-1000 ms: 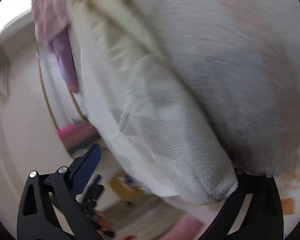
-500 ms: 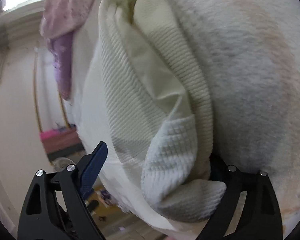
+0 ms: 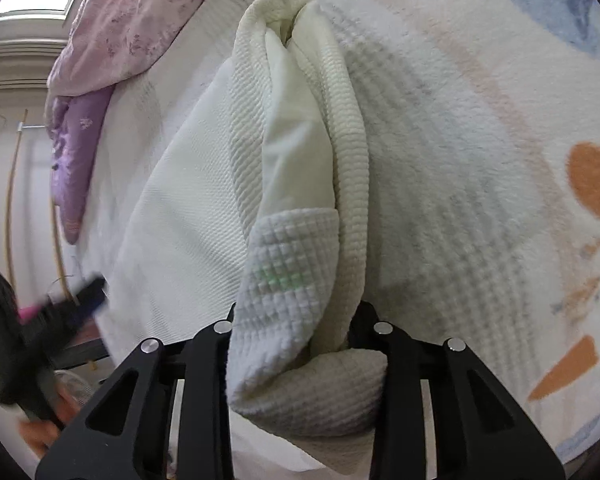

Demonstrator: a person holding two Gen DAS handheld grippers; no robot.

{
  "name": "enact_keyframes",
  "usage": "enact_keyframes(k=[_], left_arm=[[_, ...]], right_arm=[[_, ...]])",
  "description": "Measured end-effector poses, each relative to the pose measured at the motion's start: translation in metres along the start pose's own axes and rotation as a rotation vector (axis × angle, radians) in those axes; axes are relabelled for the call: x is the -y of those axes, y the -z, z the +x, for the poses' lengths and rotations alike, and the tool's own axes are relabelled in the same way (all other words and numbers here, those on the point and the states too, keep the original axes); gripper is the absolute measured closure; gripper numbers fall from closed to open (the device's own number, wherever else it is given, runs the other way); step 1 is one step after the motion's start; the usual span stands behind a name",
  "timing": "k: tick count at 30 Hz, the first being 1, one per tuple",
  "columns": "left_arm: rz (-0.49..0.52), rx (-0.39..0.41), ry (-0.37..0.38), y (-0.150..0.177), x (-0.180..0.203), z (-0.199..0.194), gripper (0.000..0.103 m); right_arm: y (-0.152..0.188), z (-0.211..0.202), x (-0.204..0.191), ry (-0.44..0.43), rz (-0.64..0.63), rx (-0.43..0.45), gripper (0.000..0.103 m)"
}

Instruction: Fold large clothes

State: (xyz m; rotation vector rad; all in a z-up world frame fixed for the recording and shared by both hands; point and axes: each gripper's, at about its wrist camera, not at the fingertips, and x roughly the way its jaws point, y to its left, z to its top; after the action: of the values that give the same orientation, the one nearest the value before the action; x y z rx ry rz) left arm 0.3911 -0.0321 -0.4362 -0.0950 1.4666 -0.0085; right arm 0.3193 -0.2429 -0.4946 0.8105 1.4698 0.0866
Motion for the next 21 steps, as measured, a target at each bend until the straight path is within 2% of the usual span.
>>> enact_keyframes(k=[1,2,4,6,8,9,10,13,15,16,17,18,19,20,21], left_arm=[[0.005,-0.012,0.001,-0.012,0.001,0.005,0.064],[0.005,-0.026,0.013,-0.022,0.002,0.012,0.079],[0.002,-0.078,0.019,-0.040,0.002,0.034,0.095],[0.000,-0.148,-0.015,-0.053,0.000,0.068,0.095],[0.003,-0.212,-0.015,-0.059,-0.002,0.101,0.095],[-0.013,-0.201,-0.003,-0.062,-0.004,0.105,0.095],[-0.029,-0.223,0.008,-0.066,-0.006,0.107,0.095],[-0.062,-0.362,0.043,-0.073,-0.016,0.106,0.095],[-0.073,-0.449,0.009,-0.062,-0.015,0.100,0.097],[-0.045,-0.497,-0.020,-0.050,-0.010,0.103,0.101],[0.005,-0.511,-0.051,-0.038,-0.005,0.112,0.102],[0.016,-0.464,-0.064,-0.029,-0.005,0.122,0.100],[-0.044,-0.442,-0.053,-0.030,-0.010,0.124,0.101],[-0.117,-0.460,-0.040,-0.034,-0.017,0.126,0.101],[-0.140,-0.491,-0.027,-0.037,-0.021,0.128,0.101]], right_arm=[[-0.001,0.005,-0.001,0.036,-0.005,0.000,0.074],[-0.007,0.009,0.004,0.057,-0.001,-0.005,0.074],[-0.013,0.020,0.011,0.092,0.021,-0.032,0.070],[-0.020,0.032,0.007,0.139,0.013,-0.062,0.068],[-0.027,0.041,0.000,0.187,-0.002,-0.092,0.065],[-0.029,0.043,-0.003,0.199,-0.006,-0.100,0.064],[-0.031,0.047,-0.005,0.211,-0.011,-0.109,0.063],[-0.035,0.051,-0.006,0.235,0.002,-0.125,0.063],[-0.039,0.056,-0.012,0.239,-0.017,-0.128,0.063],[-0.041,0.057,-0.011,0.234,-0.021,-0.131,0.063],[-0.044,0.061,-0.015,0.228,-0.014,-0.133,0.063],[-0.042,0.058,-0.009,0.223,0.000,-0.133,0.063],[-0.043,0.059,-0.009,0.226,-0.002,-0.131,0.063],[-0.041,0.057,-0.007,0.232,-0.013,-0.129,0.063],[-0.041,0.057,-0.008,0.236,-0.023,-0.126,0.063]])
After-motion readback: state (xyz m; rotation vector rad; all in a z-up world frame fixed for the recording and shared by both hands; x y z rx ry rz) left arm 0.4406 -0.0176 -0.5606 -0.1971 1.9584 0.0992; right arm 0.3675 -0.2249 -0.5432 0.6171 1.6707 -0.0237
